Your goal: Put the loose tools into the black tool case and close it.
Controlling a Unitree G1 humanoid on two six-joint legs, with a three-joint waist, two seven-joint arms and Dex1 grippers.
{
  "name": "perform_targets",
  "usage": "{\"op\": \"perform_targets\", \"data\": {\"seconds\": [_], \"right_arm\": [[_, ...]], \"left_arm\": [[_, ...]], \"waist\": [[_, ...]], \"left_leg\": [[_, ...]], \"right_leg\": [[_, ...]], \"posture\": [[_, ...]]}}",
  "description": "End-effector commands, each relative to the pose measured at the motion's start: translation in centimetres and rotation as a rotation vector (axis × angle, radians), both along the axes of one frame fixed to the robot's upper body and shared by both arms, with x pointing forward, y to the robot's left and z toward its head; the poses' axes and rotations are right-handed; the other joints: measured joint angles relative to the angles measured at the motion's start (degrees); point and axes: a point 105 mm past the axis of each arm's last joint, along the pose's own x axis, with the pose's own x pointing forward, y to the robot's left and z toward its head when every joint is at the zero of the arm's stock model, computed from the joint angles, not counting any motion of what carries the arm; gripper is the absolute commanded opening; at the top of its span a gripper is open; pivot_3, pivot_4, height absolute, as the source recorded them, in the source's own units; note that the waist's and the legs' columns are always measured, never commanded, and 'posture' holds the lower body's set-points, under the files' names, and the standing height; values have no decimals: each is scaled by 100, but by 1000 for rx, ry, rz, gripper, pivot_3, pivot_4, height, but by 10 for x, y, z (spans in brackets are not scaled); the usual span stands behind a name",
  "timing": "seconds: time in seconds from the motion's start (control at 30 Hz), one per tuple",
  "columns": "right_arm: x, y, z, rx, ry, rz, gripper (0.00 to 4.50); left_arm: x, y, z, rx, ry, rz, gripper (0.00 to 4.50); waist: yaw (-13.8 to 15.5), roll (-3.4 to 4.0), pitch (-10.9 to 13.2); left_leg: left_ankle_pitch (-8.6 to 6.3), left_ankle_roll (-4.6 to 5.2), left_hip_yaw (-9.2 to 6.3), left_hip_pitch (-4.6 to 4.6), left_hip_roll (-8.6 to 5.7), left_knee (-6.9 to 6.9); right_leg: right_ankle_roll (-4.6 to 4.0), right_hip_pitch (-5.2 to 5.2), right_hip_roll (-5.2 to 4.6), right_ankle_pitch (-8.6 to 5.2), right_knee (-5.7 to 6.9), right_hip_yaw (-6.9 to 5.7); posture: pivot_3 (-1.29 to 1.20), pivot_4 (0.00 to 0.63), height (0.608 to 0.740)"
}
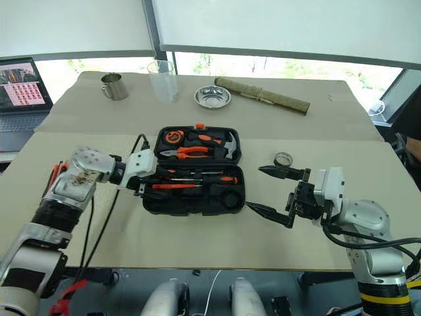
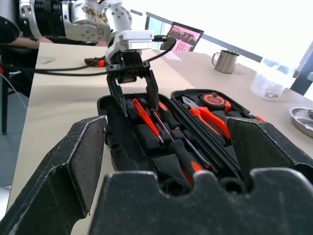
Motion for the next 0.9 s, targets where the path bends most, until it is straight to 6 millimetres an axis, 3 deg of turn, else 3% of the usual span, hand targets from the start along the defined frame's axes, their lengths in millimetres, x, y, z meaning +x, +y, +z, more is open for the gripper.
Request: {"op": "perform_targets", "data": {"seconds": [0.03, 0.13, 0.2, 0.27, 0.3, 0.47, 0.67, 0.9], "right_arm": [[-3, -1, 6, 1, -43, -7, 4500], [-3, -2, 6, 5, -43, -15, 4500], [-3, -1, 6, 11, -42, -21, 4500], [-3, 1, 6, 17, -40, -22, 4500], [-2, 2, 6, 19, -39, -21, 4500], [-1, 4, 7, 26, -41, -20, 4500], [1, 5, 8, 32, -43, -25, 4500], [1, 5, 8, 44, -42, -35, 4500]], "left_arm": [[0, 8, 28, -105, -95, 7, 3200], [-2, 10, 36, -180, -93, 19, 3200], [6, 12, 39, -216, -112, 67, 2805], [14, 12, 39, -254, -117, 110, 2254], [17, 11, 38, -267, -110, 124, 1764], [15, 3, 14, -199, -69, 95, 56], [10, -1, -9, -136, -23, 81, 23], [1, -1, -21, -117, 31, 79, 23]], "waist": [[-7, 0, 0], [-13, 0, 0], [-14, 0, 0], [-13, 0, 0], [-10, 0, 0], [-10, 0, 0], [-16, 0, 0], [-16, 1, -1]], "left_leg": [[0, 0, 1, 0, 0, 0], [0, 0, -1, 2, 1, -1], [0, 0, -1, 2, 1, -1], [0, 0, -2, 4, 0, 0], [0, 0, -1, 4, 0, 0], [0, 0, -2, 2, -2, 1], [0, 0, -3, 3, -1, 0], [0, 0, -4, 4, -1, 1]], "right_leg": [[0, 0, 0, 0, 0, 1], [0, 1, 0, 0, 1, 0], [0, 1, 0, 0, 2, 0], [0, 3, 0, 0, 2, 0], [0, 4, 0, 0, 2, -1], [1, 4, 0, 0, 0, -2], [1, 3, 1, 0, 1, -2], [0, 6, 0, 0, 2, -1]], "posture": [[0, 150, 740], [0, 150, 740], [0, 150, 740], [0, 150, 740], [0, 150, 740], [0, 150, 740], [0, 150, 740], [0, 150, 740]]}}
